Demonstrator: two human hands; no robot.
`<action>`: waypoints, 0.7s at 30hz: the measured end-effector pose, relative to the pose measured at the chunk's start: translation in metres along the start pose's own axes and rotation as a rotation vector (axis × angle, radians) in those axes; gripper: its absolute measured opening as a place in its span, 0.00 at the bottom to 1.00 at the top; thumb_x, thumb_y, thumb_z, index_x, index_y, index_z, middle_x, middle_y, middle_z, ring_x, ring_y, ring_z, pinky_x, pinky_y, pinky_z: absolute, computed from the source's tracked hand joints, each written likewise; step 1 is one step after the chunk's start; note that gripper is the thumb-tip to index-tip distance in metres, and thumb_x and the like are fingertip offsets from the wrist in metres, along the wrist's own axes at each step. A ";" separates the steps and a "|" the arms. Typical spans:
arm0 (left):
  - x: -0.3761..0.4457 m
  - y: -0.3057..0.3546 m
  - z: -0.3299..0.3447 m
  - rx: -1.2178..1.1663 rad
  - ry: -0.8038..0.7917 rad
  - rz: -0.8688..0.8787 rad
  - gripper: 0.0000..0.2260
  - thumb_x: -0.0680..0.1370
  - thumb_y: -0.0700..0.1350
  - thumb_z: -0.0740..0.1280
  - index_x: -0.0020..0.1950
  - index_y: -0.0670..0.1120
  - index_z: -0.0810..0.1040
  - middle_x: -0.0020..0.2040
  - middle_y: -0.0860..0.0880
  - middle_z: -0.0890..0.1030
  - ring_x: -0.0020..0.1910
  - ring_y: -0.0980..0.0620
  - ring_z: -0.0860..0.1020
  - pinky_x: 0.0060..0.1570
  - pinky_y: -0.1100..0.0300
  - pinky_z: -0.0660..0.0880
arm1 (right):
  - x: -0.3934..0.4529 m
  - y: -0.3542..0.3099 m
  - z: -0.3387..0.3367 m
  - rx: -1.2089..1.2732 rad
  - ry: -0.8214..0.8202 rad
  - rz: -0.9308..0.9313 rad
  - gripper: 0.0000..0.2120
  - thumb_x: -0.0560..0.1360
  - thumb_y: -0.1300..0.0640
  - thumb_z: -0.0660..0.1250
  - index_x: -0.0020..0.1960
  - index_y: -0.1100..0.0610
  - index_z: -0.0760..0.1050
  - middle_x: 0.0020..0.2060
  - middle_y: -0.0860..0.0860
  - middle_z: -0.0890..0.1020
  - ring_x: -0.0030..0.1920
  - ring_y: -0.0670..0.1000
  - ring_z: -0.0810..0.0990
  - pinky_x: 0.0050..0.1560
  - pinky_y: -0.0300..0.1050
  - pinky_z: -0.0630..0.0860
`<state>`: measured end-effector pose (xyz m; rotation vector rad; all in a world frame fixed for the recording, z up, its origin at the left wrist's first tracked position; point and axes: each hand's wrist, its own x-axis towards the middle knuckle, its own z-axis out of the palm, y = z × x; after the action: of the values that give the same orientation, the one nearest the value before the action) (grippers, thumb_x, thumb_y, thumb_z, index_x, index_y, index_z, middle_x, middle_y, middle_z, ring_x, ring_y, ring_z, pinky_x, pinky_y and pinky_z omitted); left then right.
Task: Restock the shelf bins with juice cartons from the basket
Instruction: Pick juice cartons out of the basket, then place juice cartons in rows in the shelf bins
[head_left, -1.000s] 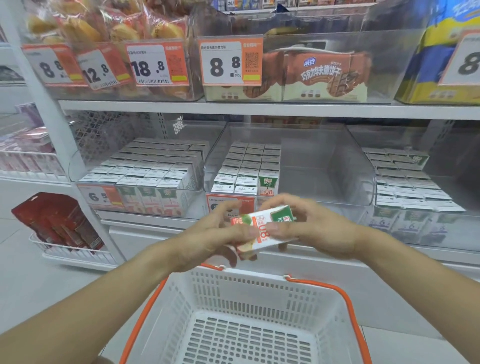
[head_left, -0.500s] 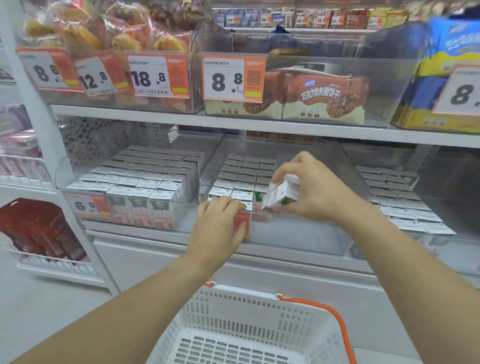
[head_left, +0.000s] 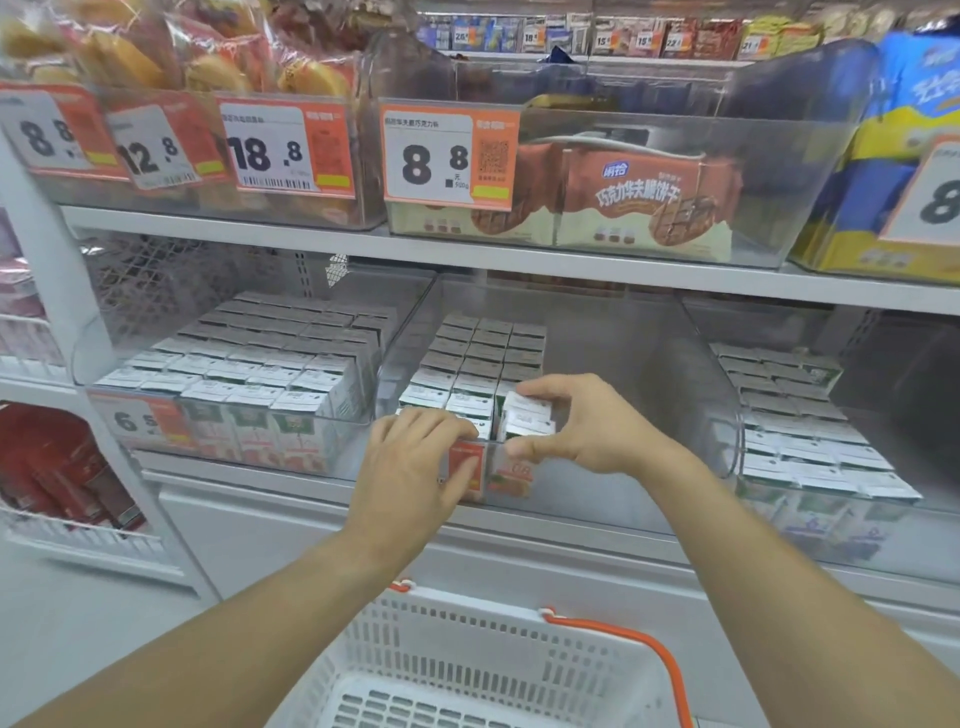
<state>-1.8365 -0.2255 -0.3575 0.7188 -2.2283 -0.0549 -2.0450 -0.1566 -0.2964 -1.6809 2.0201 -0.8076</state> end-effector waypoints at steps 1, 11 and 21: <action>0.000 0.001 0.000 -0.005 0.004 -0.010 0.11 0.72 0.46 0.75 0.51 0.52 0.78 0.47 0.58 0.78 0.49 0.53 0.74 0.50 0.58 0.64 | 0.000 -0.001 0.001 -0.017 -0.027 -0.002 0.37 0.64 0.41 0.79 0.69 0.53 0.76 0.65 0.44 0.78 0.64 0.44 0.76 0.65 0.41 0.72; 0.002 0.000 0.001 -0.055 0.018 -0.037 0.10 0.72 0.48 0.76 0.51 0.53 0.79 0.47 0.59 0.79 0.49 0.53 0.74 0.51 0.57 0.64 | 0.001 0.000 0.000 0.050 0.026 0.188 0.14 0.73 0.51 0.75 0.57 0.50 0.78 0.55 0.53 0.80 0.47 0.53 0.85 0.51 0.46 0.81; 0.001 0.010 -0.010 0.007 0.002 0.029 0.10 0.72 0.45 0.73 0.52 0.49 0.78 0.49 0.54 0.78 0.53 0.49 0.75 0.54 0.56 0.66 | -0.034 -0.018 0.006 -0.213 0.436 -0.104 0.07 0.76 0.54 0.69 0.54 0.53 0.78 0.44 0.47 0.81 0.42 0.47 0.78 0.50 0.45 0.77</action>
<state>-1.8353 -0.2160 -0.3475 0.6904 -2.2377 -0.0324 -2.0206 -0.1266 -0.2913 -1.8653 2.3932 -1.1083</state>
